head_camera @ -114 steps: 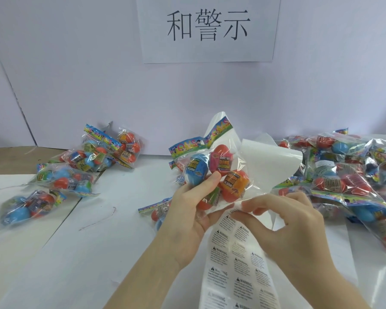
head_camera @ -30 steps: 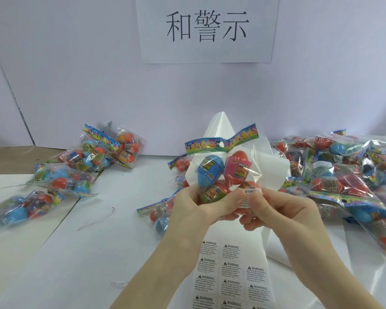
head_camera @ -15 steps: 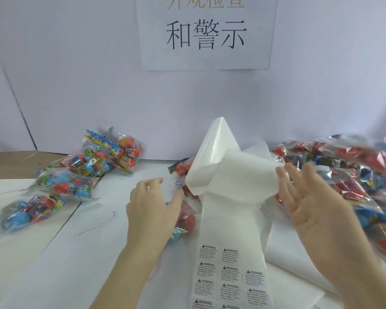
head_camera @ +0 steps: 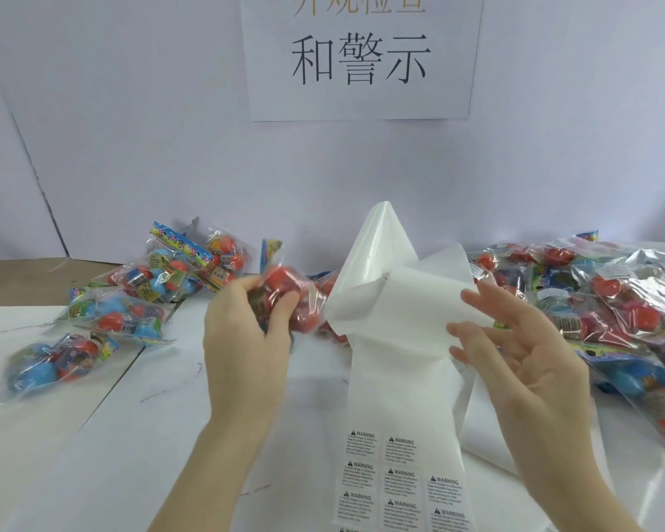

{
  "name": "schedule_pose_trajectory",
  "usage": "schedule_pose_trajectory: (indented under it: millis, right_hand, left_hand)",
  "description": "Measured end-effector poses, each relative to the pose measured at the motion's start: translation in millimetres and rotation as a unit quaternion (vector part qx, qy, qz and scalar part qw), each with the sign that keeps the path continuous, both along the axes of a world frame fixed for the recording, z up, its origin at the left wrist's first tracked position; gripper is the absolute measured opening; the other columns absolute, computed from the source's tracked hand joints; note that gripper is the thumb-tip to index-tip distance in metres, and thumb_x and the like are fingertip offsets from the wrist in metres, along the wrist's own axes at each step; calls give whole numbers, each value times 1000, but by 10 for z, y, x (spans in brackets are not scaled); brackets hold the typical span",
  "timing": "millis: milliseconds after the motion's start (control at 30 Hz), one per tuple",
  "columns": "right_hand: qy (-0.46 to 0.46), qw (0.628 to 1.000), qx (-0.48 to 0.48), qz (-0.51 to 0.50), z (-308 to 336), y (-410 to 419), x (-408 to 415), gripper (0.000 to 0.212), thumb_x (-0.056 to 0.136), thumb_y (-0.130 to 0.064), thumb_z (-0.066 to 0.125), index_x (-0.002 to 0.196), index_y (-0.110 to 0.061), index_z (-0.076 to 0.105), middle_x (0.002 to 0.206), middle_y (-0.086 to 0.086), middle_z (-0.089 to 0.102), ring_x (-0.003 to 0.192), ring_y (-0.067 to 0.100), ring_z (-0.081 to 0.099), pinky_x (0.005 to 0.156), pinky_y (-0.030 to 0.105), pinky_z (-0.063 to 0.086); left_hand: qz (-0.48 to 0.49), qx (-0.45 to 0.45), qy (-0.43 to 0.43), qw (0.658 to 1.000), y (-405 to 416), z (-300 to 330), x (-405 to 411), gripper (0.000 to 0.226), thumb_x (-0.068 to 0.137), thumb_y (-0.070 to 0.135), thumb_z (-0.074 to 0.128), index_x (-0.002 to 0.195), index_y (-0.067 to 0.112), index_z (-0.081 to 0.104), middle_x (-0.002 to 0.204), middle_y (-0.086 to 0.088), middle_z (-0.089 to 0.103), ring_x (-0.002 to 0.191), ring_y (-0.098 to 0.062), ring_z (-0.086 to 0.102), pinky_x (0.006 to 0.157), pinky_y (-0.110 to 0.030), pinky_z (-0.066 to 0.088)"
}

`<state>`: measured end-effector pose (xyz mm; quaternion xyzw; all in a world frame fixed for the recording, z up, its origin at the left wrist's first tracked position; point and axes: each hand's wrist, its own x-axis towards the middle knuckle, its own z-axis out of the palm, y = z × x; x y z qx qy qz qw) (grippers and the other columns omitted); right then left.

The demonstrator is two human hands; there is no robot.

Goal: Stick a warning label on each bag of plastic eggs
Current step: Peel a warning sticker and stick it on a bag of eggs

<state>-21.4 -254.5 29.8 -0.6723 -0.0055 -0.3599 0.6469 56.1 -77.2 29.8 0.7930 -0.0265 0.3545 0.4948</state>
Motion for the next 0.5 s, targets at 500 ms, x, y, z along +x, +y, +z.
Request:
schedule_pose_trajectory:
  millis: [500]
  right_hand:
    - [87, 969, 116, 202, 79, -35, -12, 25, 59, -38, 70, 82, -28, 72, 74, 1, 70, 63, 14, 62, 59, 22, 51]
  left_hand:
    - [-335, -172, 88, 922, -425, 171, -466, 73, 49, 53, 76, 115, 43, 46, 130, 13, 51, 111, 15, 48, 83, -9, 46]
